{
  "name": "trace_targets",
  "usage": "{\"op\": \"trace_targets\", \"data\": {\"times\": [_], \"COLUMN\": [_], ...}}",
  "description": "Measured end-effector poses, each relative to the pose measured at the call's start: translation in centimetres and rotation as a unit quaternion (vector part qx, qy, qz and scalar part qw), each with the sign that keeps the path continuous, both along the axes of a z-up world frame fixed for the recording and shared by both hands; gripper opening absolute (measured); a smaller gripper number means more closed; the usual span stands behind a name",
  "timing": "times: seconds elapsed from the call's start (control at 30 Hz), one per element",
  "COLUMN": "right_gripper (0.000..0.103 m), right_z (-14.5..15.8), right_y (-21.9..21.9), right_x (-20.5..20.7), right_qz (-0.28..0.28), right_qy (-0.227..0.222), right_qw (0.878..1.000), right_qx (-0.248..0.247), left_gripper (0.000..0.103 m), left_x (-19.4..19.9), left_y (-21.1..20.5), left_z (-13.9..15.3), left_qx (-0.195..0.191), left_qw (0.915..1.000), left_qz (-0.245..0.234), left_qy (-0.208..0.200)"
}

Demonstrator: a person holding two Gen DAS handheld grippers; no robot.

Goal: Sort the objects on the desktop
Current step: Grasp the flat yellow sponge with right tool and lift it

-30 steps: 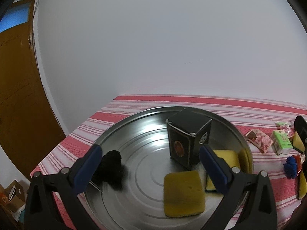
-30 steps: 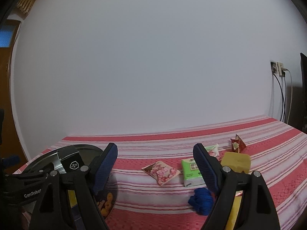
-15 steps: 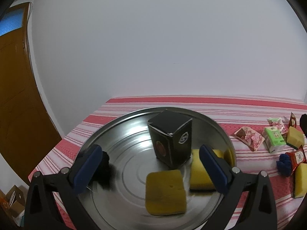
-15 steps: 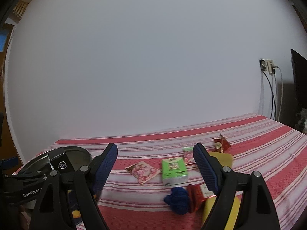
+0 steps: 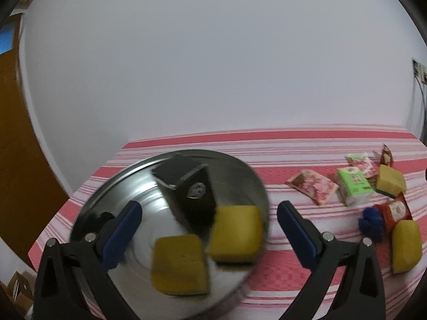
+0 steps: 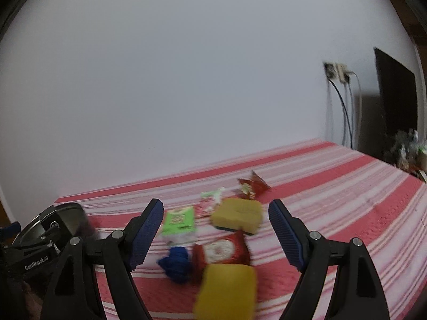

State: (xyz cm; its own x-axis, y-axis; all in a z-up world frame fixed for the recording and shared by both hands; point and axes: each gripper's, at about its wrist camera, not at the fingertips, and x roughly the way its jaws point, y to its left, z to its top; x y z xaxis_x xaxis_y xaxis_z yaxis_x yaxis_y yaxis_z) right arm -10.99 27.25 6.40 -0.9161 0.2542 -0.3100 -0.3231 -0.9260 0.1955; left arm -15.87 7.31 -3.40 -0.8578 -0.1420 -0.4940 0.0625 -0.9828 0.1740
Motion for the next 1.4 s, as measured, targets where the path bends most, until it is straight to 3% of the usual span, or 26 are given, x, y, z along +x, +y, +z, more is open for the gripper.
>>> {"op": "trace_targets", "data": {"times": [0.2,0.33,0.5,0.63,1.0,1.2,1.3,1.4], "right_gripper": [0.083,0.083,0.083,0.083,0.082,0.040,0.037,0.037], "right_z": [-0.8,-1.8,-3.0,-4.2,-5.4,-5.0,-4.3,-3.3], "right_y": [3.7,4.7,4.3,2.8,2.6,1.8,1.7,3.0], "right_x": [0.8,0.3,-0.9,-2.8,-4.6,-4.6,-4.0,-2.7], "right_qz": [-0.018,-0.017,0.044,0.070,0.132,0.186,0.177,0.164], "right_qy": [-0.036,-0.103,-0.162,-0.213,-0.231,-0.213,-0.207,-0.170], "right_qw": [0.998,0.994,0.985,0.974,0.959,0.952,0.957,0.965], "right_qx": [-0.037,-0.023,-0.049,-0.040,-0.096,-0.120,-0.099,-0.111], "left_gripper": [0.103,0.102,0.102,0.102,0.103,0.103,0.102,0.103], "left_x": [0.8,0.8,1.3,1.7,1.6,1.5,1.5,1.3], "left_y": [2.8,4.4,5.8,6.5,7.1,7.5,7.8,8.2], "left_z": [-0.9,-1.5,-1.7,-1.6,-1.6,-1.6,-1.5,-1.6], "left_qx": [-0.011,-0.006,-0.001,-0.010,-0.018,-0.026,-0.029,-0.018], "left_qw": [0.9985,0.9952,0.9908,0.9891,0.9883,0.9879,0.9872,0.9846], "left_qz": [-0.051,-0.091,-0.123,-0.135,-0.140,-0.140,-0.145,-0.159], "left_qy": [-0.015,-0.036,-0.056,-0.056,-0.059,-0.062,-0.060,-0.069]}}
